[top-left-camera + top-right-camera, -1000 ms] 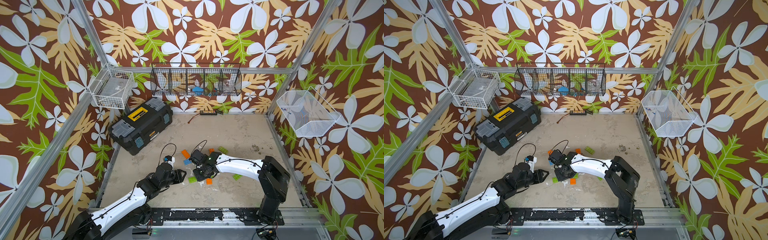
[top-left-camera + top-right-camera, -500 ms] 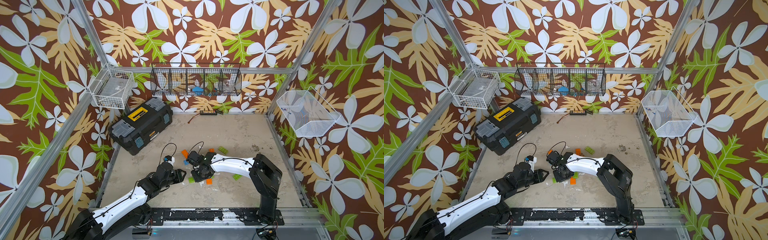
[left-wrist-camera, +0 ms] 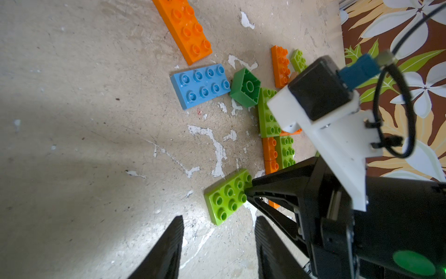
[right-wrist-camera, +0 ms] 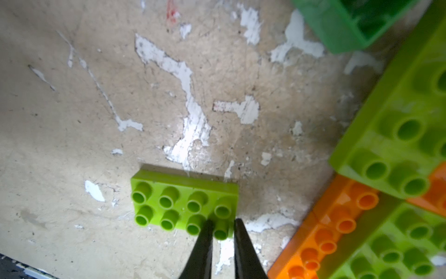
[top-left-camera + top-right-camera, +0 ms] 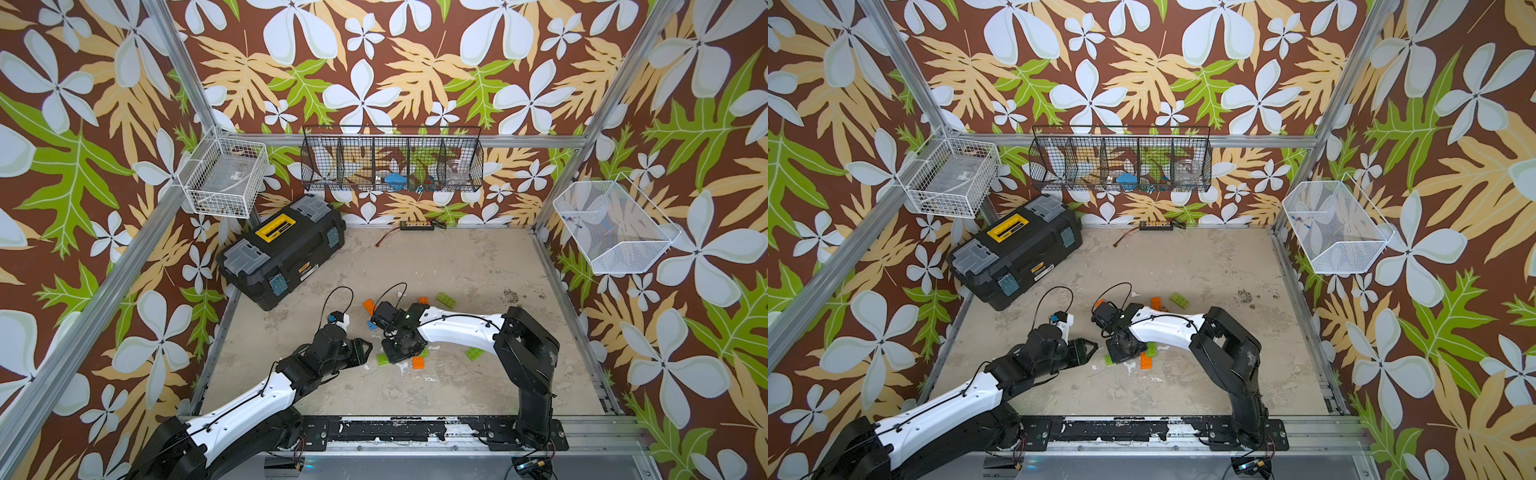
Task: Assemble a small pinwheel with lego
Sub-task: Pick up the lego brick from the center of the board.
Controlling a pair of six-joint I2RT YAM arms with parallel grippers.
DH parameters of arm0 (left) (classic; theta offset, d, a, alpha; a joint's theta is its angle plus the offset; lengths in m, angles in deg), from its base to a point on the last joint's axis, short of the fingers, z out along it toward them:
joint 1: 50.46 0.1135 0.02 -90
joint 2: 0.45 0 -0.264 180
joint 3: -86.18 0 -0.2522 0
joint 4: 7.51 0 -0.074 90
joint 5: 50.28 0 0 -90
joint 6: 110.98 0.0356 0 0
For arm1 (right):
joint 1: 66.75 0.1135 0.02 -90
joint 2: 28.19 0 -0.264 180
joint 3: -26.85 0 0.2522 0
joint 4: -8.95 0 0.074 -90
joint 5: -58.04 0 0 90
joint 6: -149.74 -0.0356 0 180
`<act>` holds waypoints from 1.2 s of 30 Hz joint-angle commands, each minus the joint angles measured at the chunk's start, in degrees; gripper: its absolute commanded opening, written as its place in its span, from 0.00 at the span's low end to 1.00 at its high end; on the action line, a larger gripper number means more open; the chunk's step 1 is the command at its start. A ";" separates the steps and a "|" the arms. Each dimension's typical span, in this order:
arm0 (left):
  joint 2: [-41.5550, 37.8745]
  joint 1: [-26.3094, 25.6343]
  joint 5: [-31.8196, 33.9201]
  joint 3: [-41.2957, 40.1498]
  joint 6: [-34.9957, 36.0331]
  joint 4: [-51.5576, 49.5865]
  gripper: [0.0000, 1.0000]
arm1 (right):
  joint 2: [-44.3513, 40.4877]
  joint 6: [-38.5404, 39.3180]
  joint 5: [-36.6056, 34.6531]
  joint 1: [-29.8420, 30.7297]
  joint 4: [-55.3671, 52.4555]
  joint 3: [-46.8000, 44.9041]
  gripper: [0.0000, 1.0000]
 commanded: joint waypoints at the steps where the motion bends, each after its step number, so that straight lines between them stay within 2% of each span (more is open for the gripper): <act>1: 0.13 0.12 0.16 0.52 0.92 0.42 0.51 | 0.10 -0.50 -2.13 0.11 -3.12 -0.59 0.18; 12: -0.36 0.20 0.90 1.56 1.78 -0.92 0.51 | 3.32 -0.69 -4.93 0.11 -5.68 2.84 0.18; 21: -1.61 1.00 1.03 1.51 2.59 -2.11 0.51 | 5.77 -0.73 -5.08 0.64 -8.22 5.61 0.12; 27: -2.05 1.30 1.17 1.08 2.59 -1.91 0.51 | 3.61 -1.46 -4.02 0.72 -8.27 7.10 0.11; 32: 1.36 1.11 -2.33 1.61 4.09 0.95 0.52 | 0.62 -2.16 -5.24 0.16 -9.21 7.50 0.11; 36: 4.45 -1.59 -1.35 3.63 5.62 1.76 0.53 | -2.00 -2.76 -5.78 -1.57 -8.82 4.92 0.12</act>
